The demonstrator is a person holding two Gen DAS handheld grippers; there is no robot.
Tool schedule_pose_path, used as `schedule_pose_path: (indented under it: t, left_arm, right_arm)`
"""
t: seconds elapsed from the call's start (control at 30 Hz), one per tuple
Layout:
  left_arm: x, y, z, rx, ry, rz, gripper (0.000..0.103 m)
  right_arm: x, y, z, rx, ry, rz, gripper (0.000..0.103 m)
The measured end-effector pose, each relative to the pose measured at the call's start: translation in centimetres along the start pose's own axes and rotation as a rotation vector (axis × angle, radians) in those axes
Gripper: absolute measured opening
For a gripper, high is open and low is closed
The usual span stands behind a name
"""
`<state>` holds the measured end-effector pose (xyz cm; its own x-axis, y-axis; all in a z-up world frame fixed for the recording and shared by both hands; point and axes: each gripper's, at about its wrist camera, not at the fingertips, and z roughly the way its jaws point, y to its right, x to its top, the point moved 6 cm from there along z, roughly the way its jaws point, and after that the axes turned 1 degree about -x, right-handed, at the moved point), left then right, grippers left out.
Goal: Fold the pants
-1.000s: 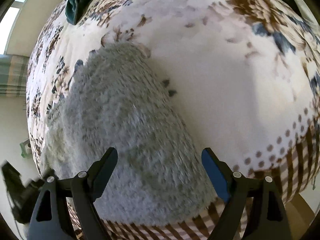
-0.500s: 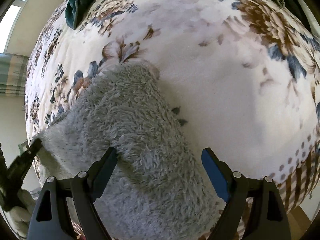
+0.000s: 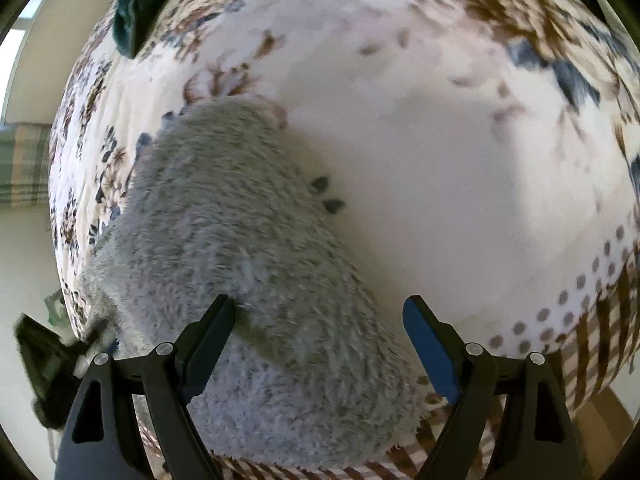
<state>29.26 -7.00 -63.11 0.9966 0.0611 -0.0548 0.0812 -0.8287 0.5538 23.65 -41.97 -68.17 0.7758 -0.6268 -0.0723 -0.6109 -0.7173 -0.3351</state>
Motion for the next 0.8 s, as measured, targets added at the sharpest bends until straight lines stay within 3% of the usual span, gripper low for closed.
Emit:
schedule_pose_path:
  t: [0.03, 0.07, 0.2, 0.4, 0.53, 0.6, 0.63, 0.67, 0.8]
  left_arm:
    - [-0.4, 0.2, 0.3, -0.004, 0.023, 0.029, 0.036]
    - [-0.7, 0.6, 0.4, -0.004, 0.047, 0.067, 0.017]
    - [-1.7, 0.7, -0.5, 0.053, 0.098, 0.092, 0.016]
    - [-1.4, -0.4, -0.5, 0.018, 0.088, 0.03, 0.016]
    - [-1.7, 0.4, -2.7, 0.018, 0.13, 0.011, 0.027]
    - [-1.9, 0.0, -4.7, 0.022, 0.22, -0.007, 0.061]
    - [-2.3, -0.5, -5.5, 0.021, 0.247, -0.023, 0.088]
    - [-2.5, -1.3, -6.4, 0.018, 0.274, -0.046, 0.092]
    - [-3.8, -6.7, -10.2, 0.108, 0.362, -0.187, 0.092]
  right_arm:
    - [-0.1, 0.1, 0.2, -0.003, -0.003, 0.005, 0.088]
    - [-0.1, 0.2, 0.3, -0.009, -0.003, 0.008, 0.088]
    - [-0.3, -0.3, 0.4, -0.047, 0.011, -0.018, 0.088]
    - [-0.8, -4.7, 0.3, -0.316, 0.089, -0.287, 0.088]
    - [-1.2, -7.4, 0.6, -0.33, 0.093, -0.354, 0.088]
    - [-1.5, -8.6, 0.9, -0.33, 0.103, -0.391, 0.089]
    - [-1.8, -9.3, 1.1, -0.345, 0.107, -0.418, 0.091]
    - [-2.2, -10.2, 1.6, -0.363, 0.104, -0.453, 0.095]
    - [-4.2, -12.6, 2.8, -0.359, 0.065, -0.538, 0.095]
